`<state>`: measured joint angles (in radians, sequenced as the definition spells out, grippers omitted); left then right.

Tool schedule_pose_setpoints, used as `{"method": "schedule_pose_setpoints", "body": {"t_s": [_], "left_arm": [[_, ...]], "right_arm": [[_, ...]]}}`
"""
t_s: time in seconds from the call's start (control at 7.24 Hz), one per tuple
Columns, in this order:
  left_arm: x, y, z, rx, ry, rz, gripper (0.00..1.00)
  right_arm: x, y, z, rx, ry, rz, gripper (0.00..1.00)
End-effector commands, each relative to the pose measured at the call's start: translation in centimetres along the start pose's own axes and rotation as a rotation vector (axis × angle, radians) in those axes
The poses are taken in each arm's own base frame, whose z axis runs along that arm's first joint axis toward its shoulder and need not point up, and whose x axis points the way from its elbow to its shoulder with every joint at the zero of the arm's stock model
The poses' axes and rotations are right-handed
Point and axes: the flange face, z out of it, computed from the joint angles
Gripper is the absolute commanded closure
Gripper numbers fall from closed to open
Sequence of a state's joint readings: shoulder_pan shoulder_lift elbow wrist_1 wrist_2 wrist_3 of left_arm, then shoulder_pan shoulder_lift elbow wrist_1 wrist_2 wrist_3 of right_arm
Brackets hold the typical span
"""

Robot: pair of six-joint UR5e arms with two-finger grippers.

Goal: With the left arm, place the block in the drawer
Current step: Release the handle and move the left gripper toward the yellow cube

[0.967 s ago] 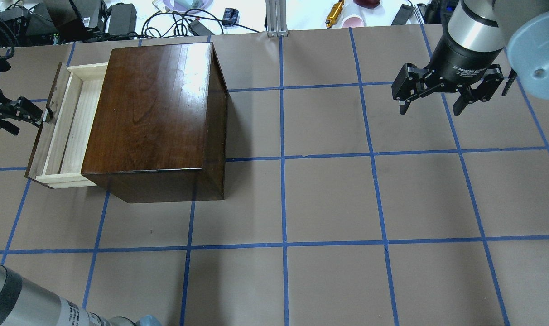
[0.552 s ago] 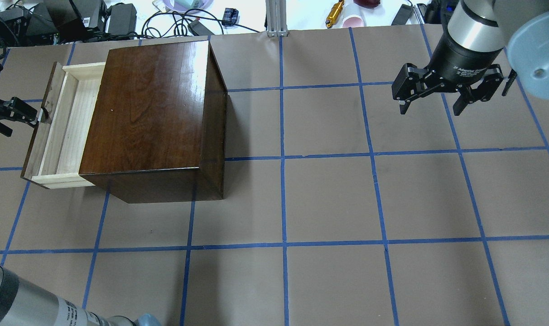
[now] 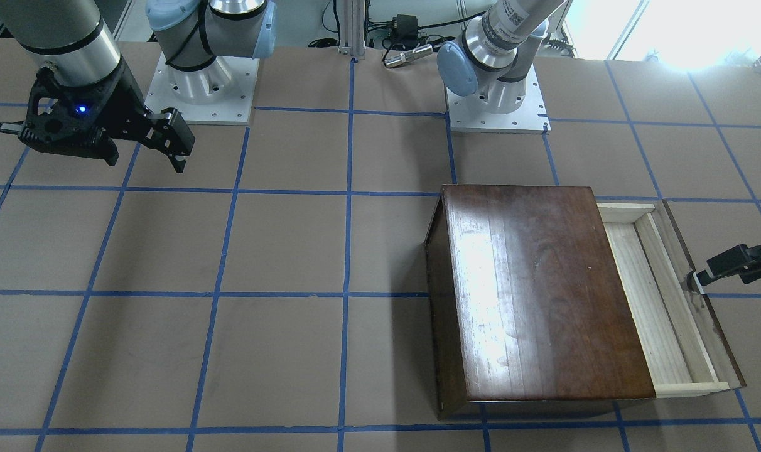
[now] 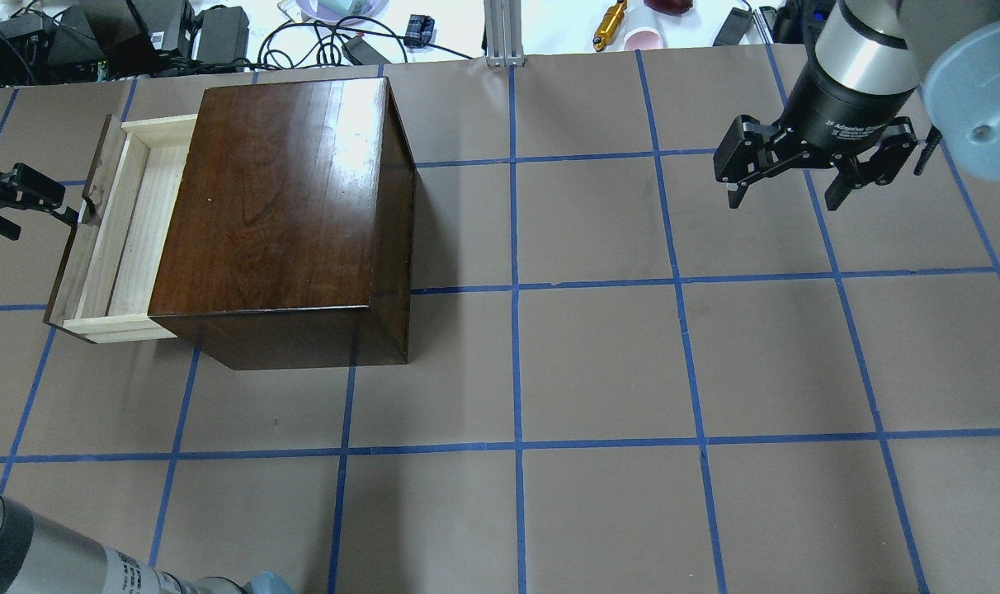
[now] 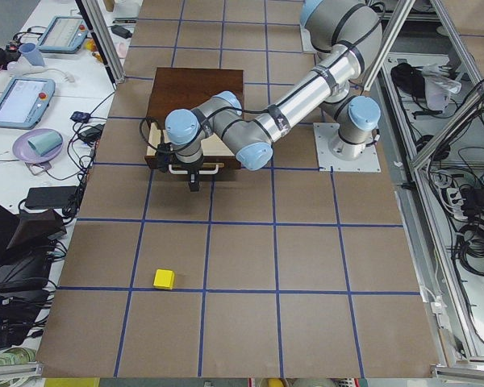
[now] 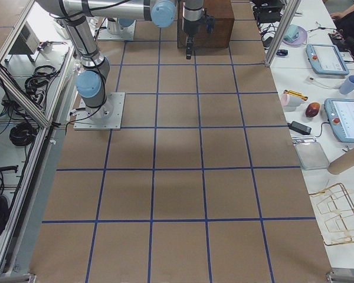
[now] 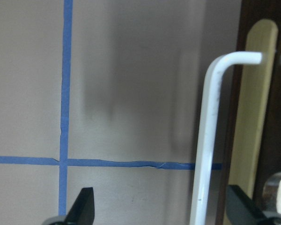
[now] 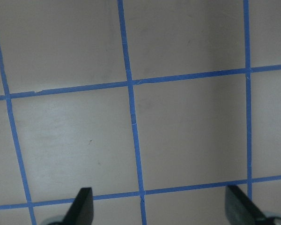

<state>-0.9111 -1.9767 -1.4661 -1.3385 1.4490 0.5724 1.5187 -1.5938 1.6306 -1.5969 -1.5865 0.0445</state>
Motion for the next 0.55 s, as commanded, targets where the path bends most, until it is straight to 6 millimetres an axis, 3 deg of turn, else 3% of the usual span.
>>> {"method": "schedule_pose_setpoints", "body": {"t_s": [0.0, 0.41], "left_arm": [[-1.5, -2.0, -2.2, 0.011, -0.022, 0.007, 0.0], [-7.4, -4.5, -2.1, 0.018, -0.077, 0.005, 0.0]], "right_arm": [[0.0, 0.0, 0.0, 0.0, 0.0, 0.0, 0.0], [0.0, 0.0, 0.0, 0.0, 0.0, 0.0, 0.0]]}}
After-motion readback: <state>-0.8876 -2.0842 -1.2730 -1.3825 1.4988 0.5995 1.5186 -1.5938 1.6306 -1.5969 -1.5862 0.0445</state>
